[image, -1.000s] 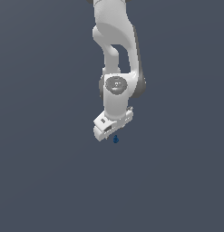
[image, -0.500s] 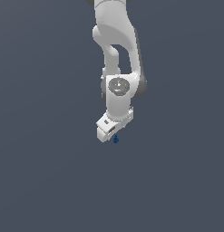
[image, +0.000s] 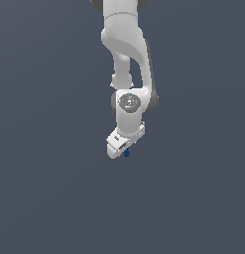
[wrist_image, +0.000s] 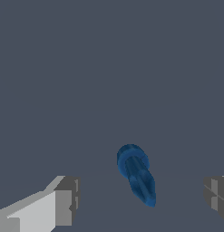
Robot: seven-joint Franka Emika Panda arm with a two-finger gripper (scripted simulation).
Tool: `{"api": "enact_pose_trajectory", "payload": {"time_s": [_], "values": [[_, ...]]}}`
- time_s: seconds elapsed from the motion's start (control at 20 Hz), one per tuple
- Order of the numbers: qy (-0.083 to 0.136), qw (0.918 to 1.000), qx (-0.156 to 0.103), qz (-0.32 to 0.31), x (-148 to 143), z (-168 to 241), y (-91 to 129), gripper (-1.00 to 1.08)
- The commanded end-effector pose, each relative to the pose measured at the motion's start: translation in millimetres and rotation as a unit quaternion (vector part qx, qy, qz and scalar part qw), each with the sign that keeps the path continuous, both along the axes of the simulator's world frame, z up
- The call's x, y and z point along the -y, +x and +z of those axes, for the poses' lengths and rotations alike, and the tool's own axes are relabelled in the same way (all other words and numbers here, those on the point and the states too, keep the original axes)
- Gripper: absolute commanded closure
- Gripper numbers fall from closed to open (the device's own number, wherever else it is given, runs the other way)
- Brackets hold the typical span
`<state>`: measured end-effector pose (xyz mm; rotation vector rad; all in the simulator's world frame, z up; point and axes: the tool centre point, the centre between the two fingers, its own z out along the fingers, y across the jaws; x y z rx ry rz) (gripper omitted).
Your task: Pick up the object and move it to a goal position.
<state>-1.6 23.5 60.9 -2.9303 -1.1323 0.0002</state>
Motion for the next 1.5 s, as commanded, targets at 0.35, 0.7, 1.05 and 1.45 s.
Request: {"api": "enact_pose_trajectory", "payload": {"time_s": [0.35, 0.7, 1.05, 1.45], "values": [[0.0, 1.0, 0.0, 0.001, 0, -18, 1, 1.08], [0.0, 1.0, 0.0, 0.001, 0, -18, 1, 1.08], [0.0, 1.0, 0.0, 0.001, -1, -11, 3, 1.08], [0.0, 1.0, 0.0, 0.001, -9, 33, 13, 1.08]]}}
